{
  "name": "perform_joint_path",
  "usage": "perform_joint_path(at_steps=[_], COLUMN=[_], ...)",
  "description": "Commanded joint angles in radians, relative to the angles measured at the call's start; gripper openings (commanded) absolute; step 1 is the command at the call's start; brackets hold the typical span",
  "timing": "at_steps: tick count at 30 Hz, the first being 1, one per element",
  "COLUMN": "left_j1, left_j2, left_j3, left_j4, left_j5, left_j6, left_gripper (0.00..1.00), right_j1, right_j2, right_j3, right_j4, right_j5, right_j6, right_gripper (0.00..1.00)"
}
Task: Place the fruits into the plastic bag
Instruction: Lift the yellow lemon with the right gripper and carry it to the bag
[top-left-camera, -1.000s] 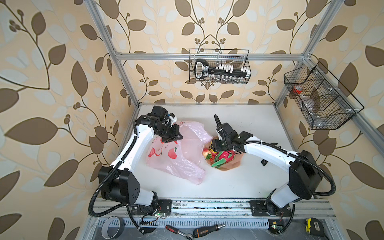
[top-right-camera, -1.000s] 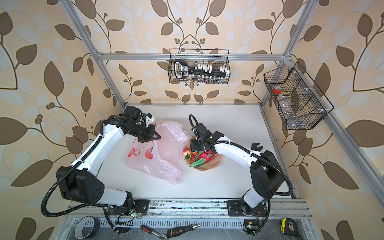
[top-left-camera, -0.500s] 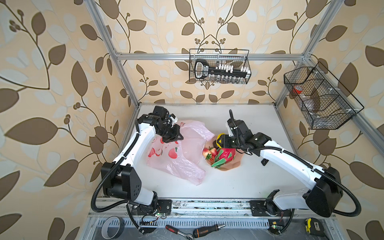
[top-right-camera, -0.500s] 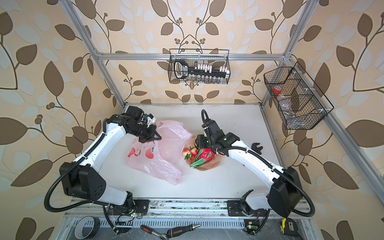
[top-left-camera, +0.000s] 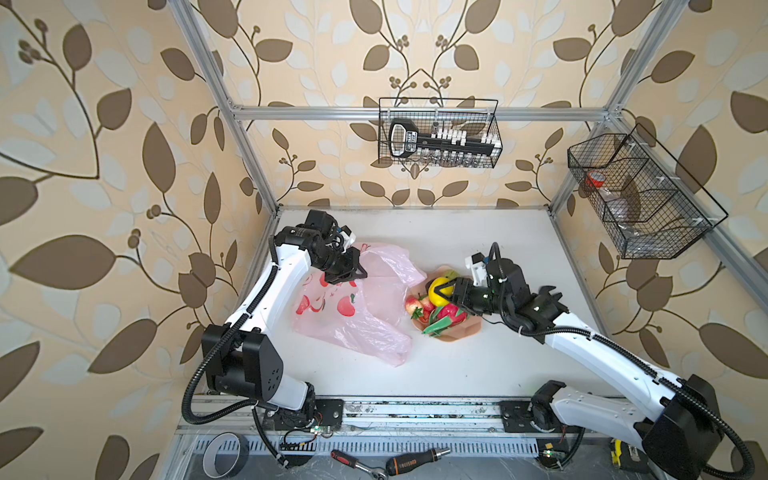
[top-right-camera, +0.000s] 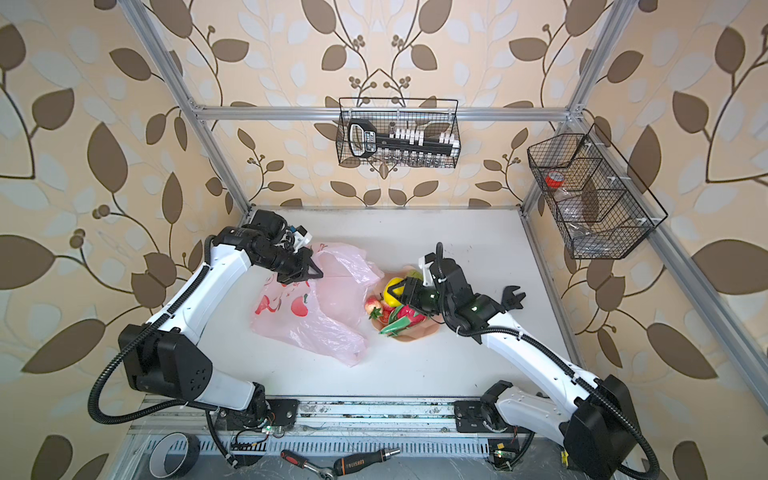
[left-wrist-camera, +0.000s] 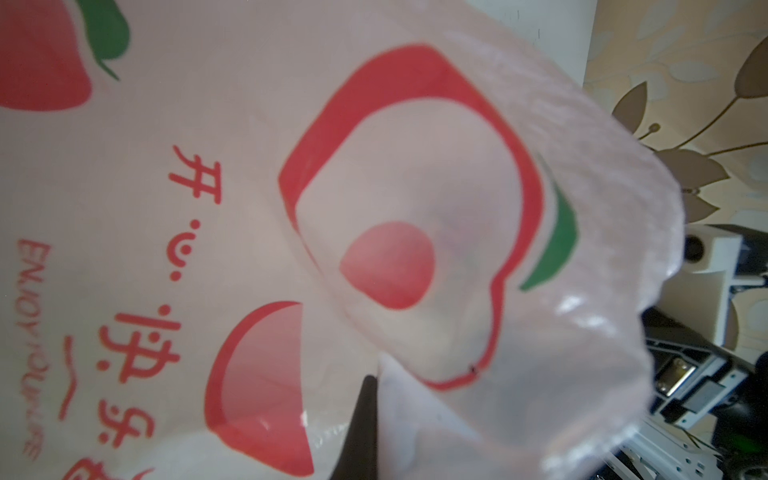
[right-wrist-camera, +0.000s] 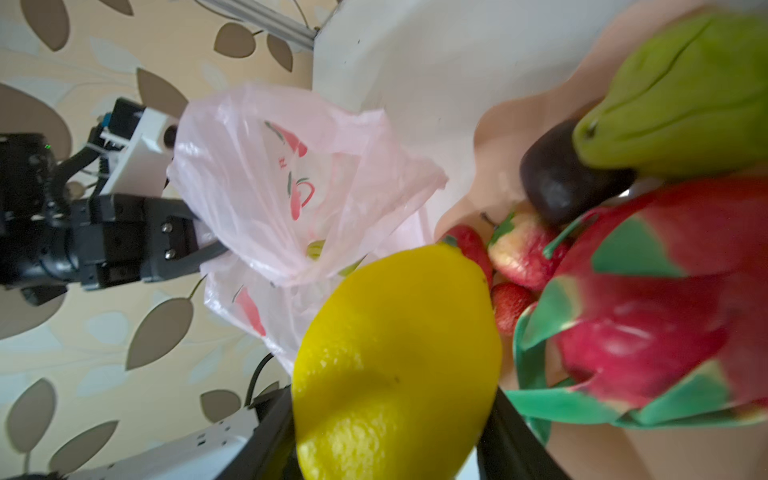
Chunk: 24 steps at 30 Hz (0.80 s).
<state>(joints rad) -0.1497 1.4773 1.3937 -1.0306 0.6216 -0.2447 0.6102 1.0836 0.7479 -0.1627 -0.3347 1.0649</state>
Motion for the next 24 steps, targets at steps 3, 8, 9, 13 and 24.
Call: perform_joint_path(at_steps=[3,8,9,13,24], left_j1=[0.002,0.001,0.002,0.002,0.001], left_j2=[-0.015,-0.013,-0.016,-0.018,-0.029], left_j3=[0.031,0.029,0.028,0.030,0.010], left_j4=[-0.039,-0.045,-0.045,-0.046,-0.039], left_j5=[0.033,0.038,0.038,0.041,0.050], left_j6=[0.025,0.025,0.026,0.026,0.023], left_gripper=[0.00,0.00,0.00,0.00,0.00], right_j1=[0.088,0.096,0.099,0.138,0.233], right_j2=[-0.025,-0.005,0.000,0.042,0.255], right_j3=[-0.095,-0.105,-0.112,-0.142,-0.079], right_j4=[0.235,0.269,0.293,0.411,0.628], right_j5=[-0.025,-0.020,-0.020,-0.011,0.008], right_j6=[0.265,0.300,0.323,0.424,0.538], right_gripper=[0.38,0.35,0.35,0.35,0.34])
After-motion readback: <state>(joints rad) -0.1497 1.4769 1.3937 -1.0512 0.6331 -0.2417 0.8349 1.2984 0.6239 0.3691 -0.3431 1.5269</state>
